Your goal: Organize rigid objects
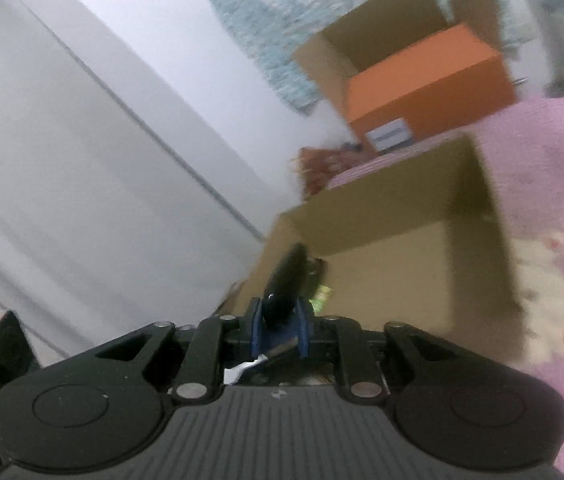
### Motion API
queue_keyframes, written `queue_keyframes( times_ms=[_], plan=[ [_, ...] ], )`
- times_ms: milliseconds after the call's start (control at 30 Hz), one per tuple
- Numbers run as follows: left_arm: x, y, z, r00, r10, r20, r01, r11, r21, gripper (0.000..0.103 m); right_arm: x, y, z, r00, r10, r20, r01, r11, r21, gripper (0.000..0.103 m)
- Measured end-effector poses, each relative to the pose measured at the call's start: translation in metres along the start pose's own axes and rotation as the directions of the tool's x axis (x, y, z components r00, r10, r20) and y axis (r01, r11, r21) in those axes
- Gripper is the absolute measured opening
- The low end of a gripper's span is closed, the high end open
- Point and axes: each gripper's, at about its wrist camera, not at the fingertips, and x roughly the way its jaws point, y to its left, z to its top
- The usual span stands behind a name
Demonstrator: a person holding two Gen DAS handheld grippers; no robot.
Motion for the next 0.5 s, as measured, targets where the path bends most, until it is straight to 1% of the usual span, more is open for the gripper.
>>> queue_keyframes(
  times_ms=[67, 133, 200, 300, 367, 400, 500],
  plan=[
    [0.022, 0.022, 0.015, 0.998, 0.042, -0.039, -0.043, 0.999, -0.028, 0.024, 0.027, 0.002, 0.019, 0.999, 0.012, -0.035, -0.012, 1.0, 0.004, 0.017],
    [0.046, 0.044, 0.025, 0.994, 0.074, -0.083, -0.079, 0.995, -0.061, 0.025, 0.064, -0.002, 0.041, 0.998, -0.003, -0.068, 0.004, 1.0, 0.014, 0.017],
    [0.068, 0.062, 0.031, 0.983, 0.135, -0.124, -0.146, 0.986, -0.084, 0.025, 0.101, -0.01, 0.06, 0.994, -0.021, -0.105, 0.025, 0.999, 0.041, 0.016],
    [0.089, 0.083, 0.036, 0.967, 0.187, -0.172, -0.207, 0.972, -0.111, 0.026, 0.144, -0.027, 0.074, 0.988, -0.004, -0.151, 0.022, 0.993, 0.119, 0.016],
    [0.09, 0.089, 0.034, 0.965, 0.187, -0.183, -0.213, 0.968, -0.131, 0.028, 0.161, -0.038, 0.076, 0.984, 0.009, -0.175, 0.02, 0.987, 0.161, 0.016],
    [0.088, 0.091, 0.034, 0.966, 0.181, -0.183, -0.208, 0.967, -0.145, 0.031, 0.165, -0.042, 0.076, 0.984, 0.005, -0.18, 0.027, 0.984, 0.175, 0.016],
    [0.076, 0.094, 0.032, 0.972, 0.165, -0.168, -0.193, 0.967, -0.167, 0.039, 0.163, -0.045, 0.074, 0.984, 0.01, -0.18, 0.022, 0.984, 0.174, 0.016]
  ],
)
